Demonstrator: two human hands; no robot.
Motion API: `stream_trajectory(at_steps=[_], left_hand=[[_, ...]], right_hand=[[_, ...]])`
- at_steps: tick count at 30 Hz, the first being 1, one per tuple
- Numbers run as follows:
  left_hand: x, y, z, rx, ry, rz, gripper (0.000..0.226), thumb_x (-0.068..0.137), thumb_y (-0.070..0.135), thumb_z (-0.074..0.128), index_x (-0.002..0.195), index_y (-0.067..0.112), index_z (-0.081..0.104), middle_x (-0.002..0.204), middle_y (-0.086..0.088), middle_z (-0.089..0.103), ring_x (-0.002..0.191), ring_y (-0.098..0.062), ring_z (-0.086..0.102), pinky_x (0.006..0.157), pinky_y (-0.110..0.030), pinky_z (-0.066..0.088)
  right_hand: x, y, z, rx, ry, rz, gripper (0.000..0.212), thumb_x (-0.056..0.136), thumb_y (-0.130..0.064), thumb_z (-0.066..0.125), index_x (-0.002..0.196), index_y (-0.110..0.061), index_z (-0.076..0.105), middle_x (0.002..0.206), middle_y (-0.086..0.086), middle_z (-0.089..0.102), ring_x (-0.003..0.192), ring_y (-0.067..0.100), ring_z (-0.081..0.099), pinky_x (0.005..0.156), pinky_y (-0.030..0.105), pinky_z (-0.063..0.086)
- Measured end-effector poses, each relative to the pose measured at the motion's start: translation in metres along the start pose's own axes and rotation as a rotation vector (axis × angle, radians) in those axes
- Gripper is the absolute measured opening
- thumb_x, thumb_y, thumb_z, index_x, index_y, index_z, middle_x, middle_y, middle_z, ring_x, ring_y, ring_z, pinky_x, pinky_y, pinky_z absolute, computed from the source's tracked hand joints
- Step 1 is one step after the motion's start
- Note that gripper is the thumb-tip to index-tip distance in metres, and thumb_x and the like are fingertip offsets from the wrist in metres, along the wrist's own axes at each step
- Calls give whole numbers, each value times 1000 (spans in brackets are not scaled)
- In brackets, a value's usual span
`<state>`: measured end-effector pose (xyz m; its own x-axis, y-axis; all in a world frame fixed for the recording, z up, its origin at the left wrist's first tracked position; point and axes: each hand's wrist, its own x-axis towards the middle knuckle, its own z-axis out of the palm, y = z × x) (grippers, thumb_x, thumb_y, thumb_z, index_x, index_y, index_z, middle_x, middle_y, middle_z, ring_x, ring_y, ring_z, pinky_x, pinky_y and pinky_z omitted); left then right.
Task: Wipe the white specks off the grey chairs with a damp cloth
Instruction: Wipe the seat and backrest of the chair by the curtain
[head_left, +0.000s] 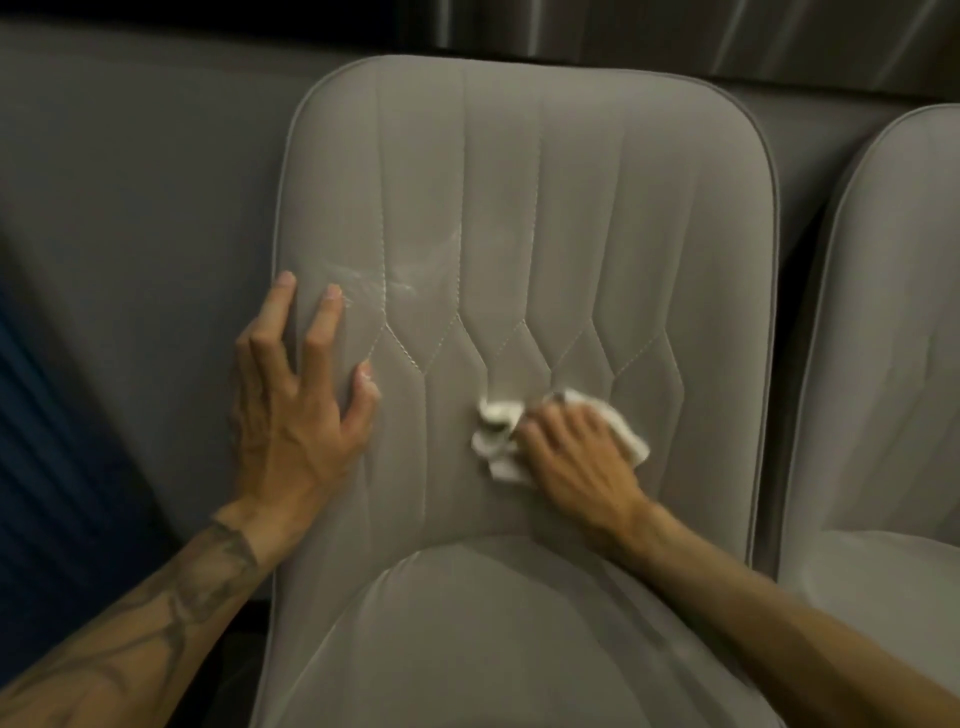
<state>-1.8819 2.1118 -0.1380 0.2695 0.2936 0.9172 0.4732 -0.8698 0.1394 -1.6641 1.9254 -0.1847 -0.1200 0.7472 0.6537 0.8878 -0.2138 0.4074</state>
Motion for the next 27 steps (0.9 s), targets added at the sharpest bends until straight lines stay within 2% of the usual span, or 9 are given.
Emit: stream_trajectory(at_steps=[3,6,9,12,14,18,21,24,27], left_hand=[[1,1,1,-1,-1,-1,63,98,32,55,157,16,38,161,-19,27,133,-44,43,108,-50,38],[0,0,1,7,-4,-4,63,99,34,54,158,17,38,162,-18,27,133,-43,42,107,-49,40],[0,0,1,7,-9,-4,63,99,34,53,158,17,38,162,-19,26,133,-44,41,107,-51,40],[-1,0,0,-6,-12,-13,63,98,33,54,157,17,39,162,-18,27,133,-44,41,107,-50,39],[-1,-1,1,-7,-6,-2,63,98,33,54,157,17,39,162,-18,26,132,-44,41,108,-49,38],[-1,-2,3,-33,2,2,62,100,33,52,158,18,38,162,-17,26,134,-44,41,109,-51,40],[-1,-1,3,-42,-8,2,63,100,33,53,159,19,36,163,-17,25,135,-44,42,108,-54,44],[0,0,1,-36,-19,-6,64,99,32,54,159,19,37,162,-16,25,133,-43,42,103,-55,47],[0,0,2,-38,-2,2,63,99,31,55,158,17,39,162,-16,26,132,-43,43,105,-53,45]], right_hand=[[68,31,-25,-5,227,281,17,98,-31,46,104,-14,46,104,11,45,90,28,41,79,40,31],[97,15,-23,41,365,511,12,98,-24,52,100,-14,45,104,11,47,92,28,41,82,40,33],[75,-20,-11,78,218,364,14,96,-21,57,102,-8,54,104,15,54,90,30,45,81,44,40],[87,9,-27,27,175,158,18,100,-28,51,105,-11,52,104,15,56,90,31,47,80,44,39],[125,38,-42,-43,270,212,20,99,-32,48,107,-14,49,103,16,53,92,30,40,80,42,32],[169,38,-51,-21,471,561,15,98,-25,53,104,-11,54,104,14,53,95,31,44,80,41,34],[142,0,-38,29,347,409,15,96,-23,55,101,-9,57,104,14,55,93,33,49,81,44,38],[140,13,-42,-13,279,206,16,98,-26,56,101,-10,54,101,15,55,90,30,44,80,43,38],[178,43,-52,-78,426,310,17,98,-29,53,103,-14,47,101,14,53,91,26,37,79,39,31]])
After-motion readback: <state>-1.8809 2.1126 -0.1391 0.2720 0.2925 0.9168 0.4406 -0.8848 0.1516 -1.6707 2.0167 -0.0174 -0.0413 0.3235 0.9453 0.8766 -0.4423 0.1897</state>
